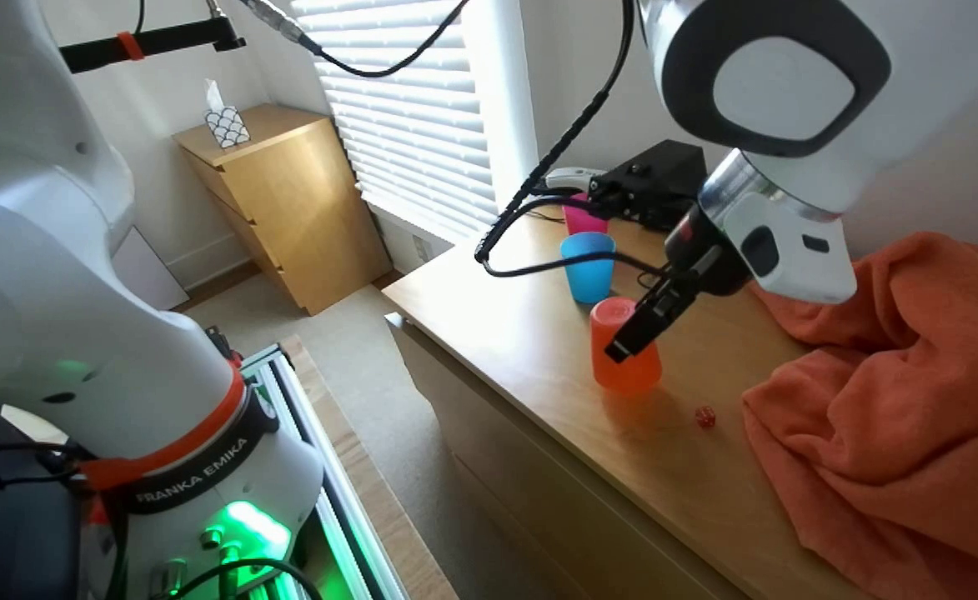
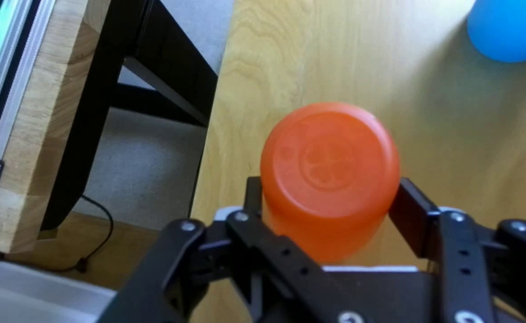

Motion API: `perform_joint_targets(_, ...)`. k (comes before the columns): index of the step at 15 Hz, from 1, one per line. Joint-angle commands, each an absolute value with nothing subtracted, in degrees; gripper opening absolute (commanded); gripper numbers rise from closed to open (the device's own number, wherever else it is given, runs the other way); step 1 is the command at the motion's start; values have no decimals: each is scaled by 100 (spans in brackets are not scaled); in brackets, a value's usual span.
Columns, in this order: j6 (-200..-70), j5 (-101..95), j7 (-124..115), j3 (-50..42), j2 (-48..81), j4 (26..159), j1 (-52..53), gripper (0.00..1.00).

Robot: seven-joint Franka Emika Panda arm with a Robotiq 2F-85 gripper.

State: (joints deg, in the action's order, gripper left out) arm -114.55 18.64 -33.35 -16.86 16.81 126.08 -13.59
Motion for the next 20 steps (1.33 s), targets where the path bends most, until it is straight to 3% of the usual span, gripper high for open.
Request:
perform_joint_targets(1, -12139, 872, -4382, -1766, 945, 13199, -895, 46)
perform_joint_targets(9, -13996, -1583, -6767, -1652, 819, 13850, -437, 46)
perform_joint_targets(15, -14534, -3096, -8140, -1706, 820, 14120, -347, 46)
perform_joint_targets(17, -14527, -3482, -8503, -1700, 846, 14142, -338, 61)
perform_joint_targets(20, -14482, -3870, -8867, -1644, 854, 14190, -370, 99)
